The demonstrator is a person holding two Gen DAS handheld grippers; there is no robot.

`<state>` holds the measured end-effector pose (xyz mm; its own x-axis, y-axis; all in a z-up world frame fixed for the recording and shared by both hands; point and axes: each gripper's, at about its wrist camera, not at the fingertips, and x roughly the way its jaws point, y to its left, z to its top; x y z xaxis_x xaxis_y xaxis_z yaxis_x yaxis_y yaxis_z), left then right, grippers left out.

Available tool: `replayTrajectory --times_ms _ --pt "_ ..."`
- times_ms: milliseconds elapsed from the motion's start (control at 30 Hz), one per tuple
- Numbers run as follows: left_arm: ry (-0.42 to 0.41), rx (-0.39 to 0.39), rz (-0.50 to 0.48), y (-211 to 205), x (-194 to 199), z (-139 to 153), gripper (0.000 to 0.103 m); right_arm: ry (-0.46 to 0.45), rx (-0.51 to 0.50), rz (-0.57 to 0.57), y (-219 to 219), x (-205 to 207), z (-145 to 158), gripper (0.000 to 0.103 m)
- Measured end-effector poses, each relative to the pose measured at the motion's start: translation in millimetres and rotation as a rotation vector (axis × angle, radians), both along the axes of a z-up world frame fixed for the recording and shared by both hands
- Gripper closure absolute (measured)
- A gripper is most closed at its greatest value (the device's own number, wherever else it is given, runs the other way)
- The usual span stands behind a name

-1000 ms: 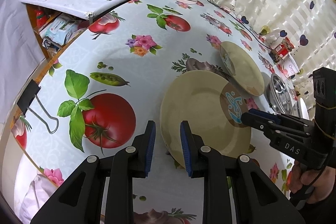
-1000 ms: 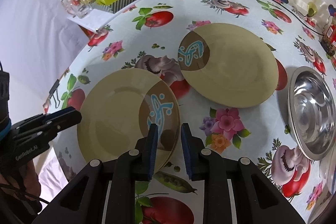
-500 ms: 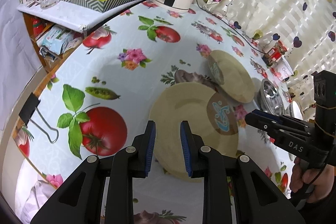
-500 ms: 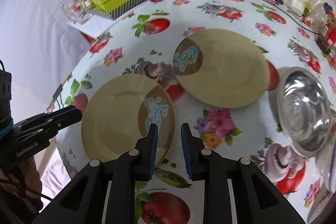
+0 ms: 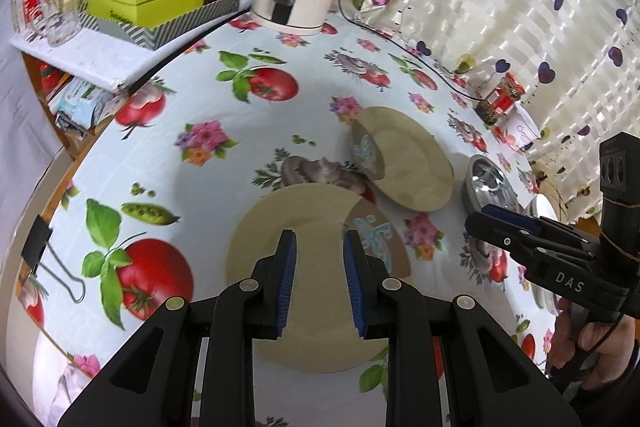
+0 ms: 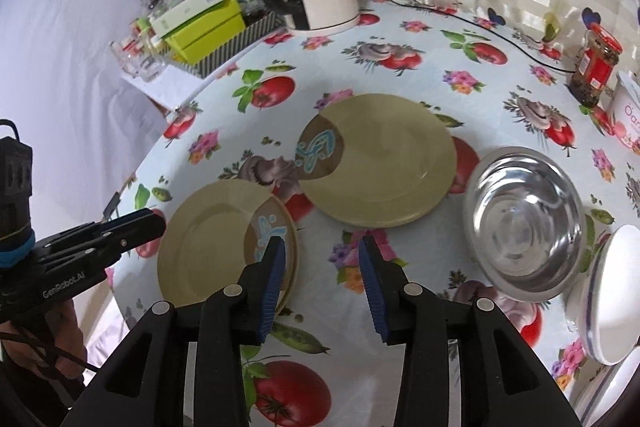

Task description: Organize plates and bowls

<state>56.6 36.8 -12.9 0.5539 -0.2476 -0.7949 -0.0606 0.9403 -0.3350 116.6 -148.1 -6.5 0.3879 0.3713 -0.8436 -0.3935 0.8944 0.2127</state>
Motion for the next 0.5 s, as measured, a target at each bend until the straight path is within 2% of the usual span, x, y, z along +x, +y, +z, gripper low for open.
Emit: replayTrajectory --times_ms 500 --pt "-0.001 0.004 -0.033 -17 23 2 0.079 -0.017 0.003 -0.025 -19 15 8 0.065"
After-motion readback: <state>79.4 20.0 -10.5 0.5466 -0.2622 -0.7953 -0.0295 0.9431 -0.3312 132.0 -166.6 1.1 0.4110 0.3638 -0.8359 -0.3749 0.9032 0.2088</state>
